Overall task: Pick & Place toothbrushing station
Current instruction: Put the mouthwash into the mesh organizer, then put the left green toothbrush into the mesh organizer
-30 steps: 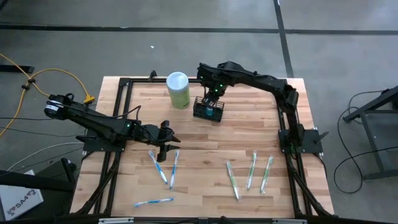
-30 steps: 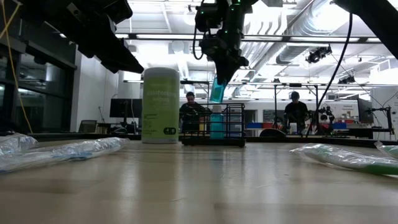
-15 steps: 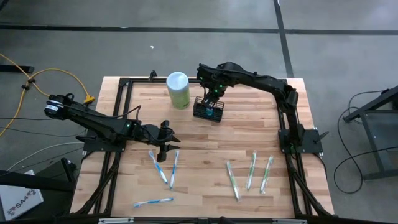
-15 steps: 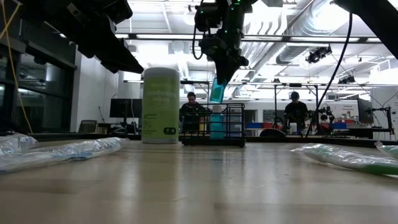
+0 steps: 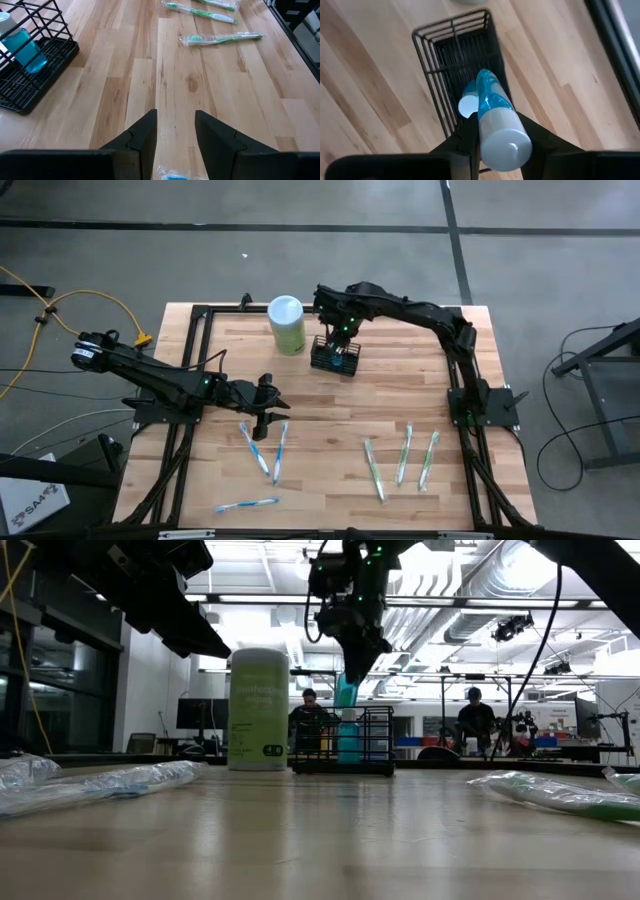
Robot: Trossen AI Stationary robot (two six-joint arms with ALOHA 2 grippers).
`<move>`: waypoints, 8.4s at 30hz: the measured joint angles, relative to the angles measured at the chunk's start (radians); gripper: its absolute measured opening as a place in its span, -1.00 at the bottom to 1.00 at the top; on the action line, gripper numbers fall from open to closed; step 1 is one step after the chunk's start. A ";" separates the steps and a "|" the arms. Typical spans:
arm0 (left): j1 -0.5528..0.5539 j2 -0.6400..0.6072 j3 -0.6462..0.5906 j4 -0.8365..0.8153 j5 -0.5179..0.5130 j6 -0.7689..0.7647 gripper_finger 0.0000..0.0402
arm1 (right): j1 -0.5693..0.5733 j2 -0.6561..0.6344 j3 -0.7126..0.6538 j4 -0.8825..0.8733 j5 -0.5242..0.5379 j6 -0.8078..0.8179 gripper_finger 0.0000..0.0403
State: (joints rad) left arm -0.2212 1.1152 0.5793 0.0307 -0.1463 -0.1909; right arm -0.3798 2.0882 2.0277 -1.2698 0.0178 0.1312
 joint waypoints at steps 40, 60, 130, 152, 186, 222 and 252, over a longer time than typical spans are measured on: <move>0.000 0.000 0.000 0.000 0.000 0.000 -0.37 | -0.026 0.021 0.000 0.051 -0.049 -0.110 -0.58; 0.000 0.000 0.000 -0.007 0.005 -0.005 -0.37 | -0.011 0.108 0.000 0.057 -0.069 -0.136 -0.58; 0.000 0.000 0.000 0.000 0.013 -0.006 -0.37 | 0.011 0.173 0.000 0.065 -0.069 -0.162 -0.40; 0.000 0.000 0.000 0.000 0.014 0.000 -0.37 | 0.018 0.149 0.000 0.064 -0.060 -0.182 -0.40; 0.000 0.000 0.000 0.041 0.017 -0.043 -0.37 | 0.116 -0.182 0.002 -0.007 0.032 -0.028 -0.40; 0.000 0.000 0.000 0.040 0.144 -0.147 -0.37 | 0.690 -0.183 0.000 -0.290 0.219 0.983 -0.40; 0.000 0.000 0.000 0.003 0.152 -0.104 -0.37 | 0.924 -0.145 -0.048 -0.297 0.097 1.552 -0.40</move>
State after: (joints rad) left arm -0.2214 1.1152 0.5797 0.0338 0.0055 -0.2950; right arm 0.5446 1.9435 1.9801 -1.5669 0.1148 1.6829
